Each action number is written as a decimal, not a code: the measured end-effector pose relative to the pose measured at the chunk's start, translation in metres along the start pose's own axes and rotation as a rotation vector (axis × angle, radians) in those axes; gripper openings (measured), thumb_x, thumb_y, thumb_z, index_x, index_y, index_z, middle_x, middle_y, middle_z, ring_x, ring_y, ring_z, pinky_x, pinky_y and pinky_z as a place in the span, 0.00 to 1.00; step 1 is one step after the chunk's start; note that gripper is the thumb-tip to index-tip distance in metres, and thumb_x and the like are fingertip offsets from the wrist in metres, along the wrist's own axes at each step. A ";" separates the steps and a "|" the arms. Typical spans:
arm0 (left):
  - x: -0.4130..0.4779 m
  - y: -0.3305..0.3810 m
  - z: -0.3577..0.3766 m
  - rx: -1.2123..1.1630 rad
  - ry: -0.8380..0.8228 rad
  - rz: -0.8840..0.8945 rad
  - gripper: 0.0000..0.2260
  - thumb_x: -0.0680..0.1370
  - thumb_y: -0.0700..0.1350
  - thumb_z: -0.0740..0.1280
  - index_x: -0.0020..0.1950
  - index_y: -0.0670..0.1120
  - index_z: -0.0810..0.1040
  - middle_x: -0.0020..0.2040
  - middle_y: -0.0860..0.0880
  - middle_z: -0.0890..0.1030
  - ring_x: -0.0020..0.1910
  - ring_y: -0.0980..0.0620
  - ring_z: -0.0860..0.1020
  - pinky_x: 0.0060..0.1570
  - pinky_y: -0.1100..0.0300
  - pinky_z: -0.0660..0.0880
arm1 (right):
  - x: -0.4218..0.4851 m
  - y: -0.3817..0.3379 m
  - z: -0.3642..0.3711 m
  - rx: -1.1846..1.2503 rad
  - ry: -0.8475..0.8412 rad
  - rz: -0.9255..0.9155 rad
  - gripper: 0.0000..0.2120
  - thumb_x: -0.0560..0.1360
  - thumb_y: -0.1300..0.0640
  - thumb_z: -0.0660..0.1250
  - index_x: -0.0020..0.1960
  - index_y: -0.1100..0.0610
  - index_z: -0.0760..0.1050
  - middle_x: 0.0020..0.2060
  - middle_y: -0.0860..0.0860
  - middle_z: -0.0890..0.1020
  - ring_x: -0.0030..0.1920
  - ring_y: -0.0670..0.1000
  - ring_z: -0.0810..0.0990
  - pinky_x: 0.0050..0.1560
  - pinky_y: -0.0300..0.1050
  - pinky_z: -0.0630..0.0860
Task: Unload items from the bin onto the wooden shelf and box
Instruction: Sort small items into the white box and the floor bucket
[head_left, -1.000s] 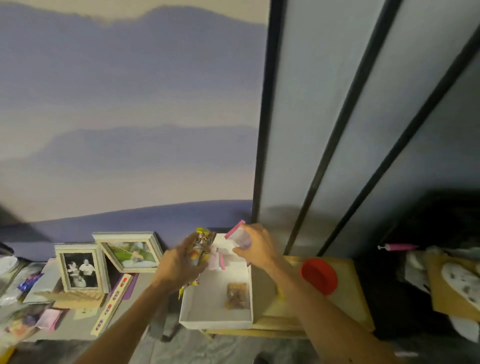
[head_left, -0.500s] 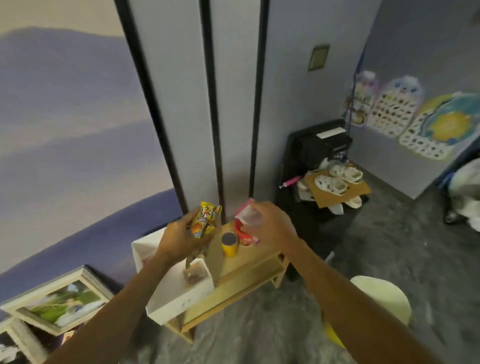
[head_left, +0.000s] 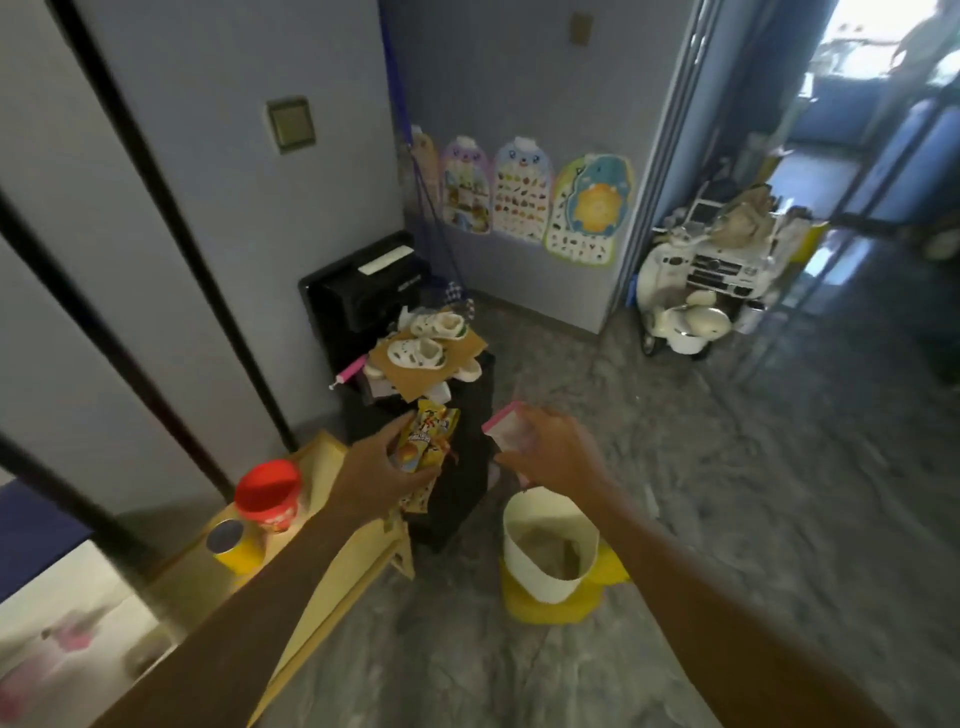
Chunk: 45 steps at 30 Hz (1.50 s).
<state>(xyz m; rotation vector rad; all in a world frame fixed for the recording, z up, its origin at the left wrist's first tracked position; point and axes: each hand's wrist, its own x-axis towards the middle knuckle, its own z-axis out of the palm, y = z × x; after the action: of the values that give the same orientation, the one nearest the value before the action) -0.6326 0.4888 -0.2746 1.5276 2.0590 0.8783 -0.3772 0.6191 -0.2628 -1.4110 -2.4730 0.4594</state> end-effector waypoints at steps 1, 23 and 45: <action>0.008 0.013 0.017 -0.027 -0.003 0.030 0.43 0.71 0.62 0.81 0.82 0.57 0.66 0.64 0.55 0.82 0.54 0.59 0.83 0.55 0.60 0.82 | -0.003 0.023 -0.005 -0.003 0.005 0.020 0.45 0.65 0.20 0.60 0.75 0.45 0.71 0.61 0.47 0.82 0.57 0.51 0.84 0.55 0.54 0.84; 0.198 -0.033 0.320 -0.035 -0.463 -0.100 0.45 0.67 0.61 0.82 0.80 0.50 0.72 0.65 0.52 0.84 0.59 0.56 0.84 0.61 0.54 0.82 | 0.057 0.265 0.147 0.111 -0.213 0.649 0.33 0.64 0.30 0.74 0.63 0.47 0.80 0.53 0.50 0.87 0.54 0.56 0.85 0.52 0.51 0.82; 0.212 -0.157 0.484 0.101 -0.575 -0.307 0.32 0.81 0.58 0.70 0.82 0.52 0.65 0.79 0.50 0.71 0.76 0.47 0.72 0.70 0.49 0.72 | 0.080 0.348 0.354 0.125 -0.403 0.665 0.28 0.72 0.28 0.70 0.61 0.48 0.77 0.51 0.50 0.85 0.50 0.55 0.84 0.44 0.50 0.80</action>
<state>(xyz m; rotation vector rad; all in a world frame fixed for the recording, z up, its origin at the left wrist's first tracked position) -0.4815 0.7736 -0.7217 1.2686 1.8458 0.1870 -0.2755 0.8043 -0.7190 -2.2524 -2.1180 1.1006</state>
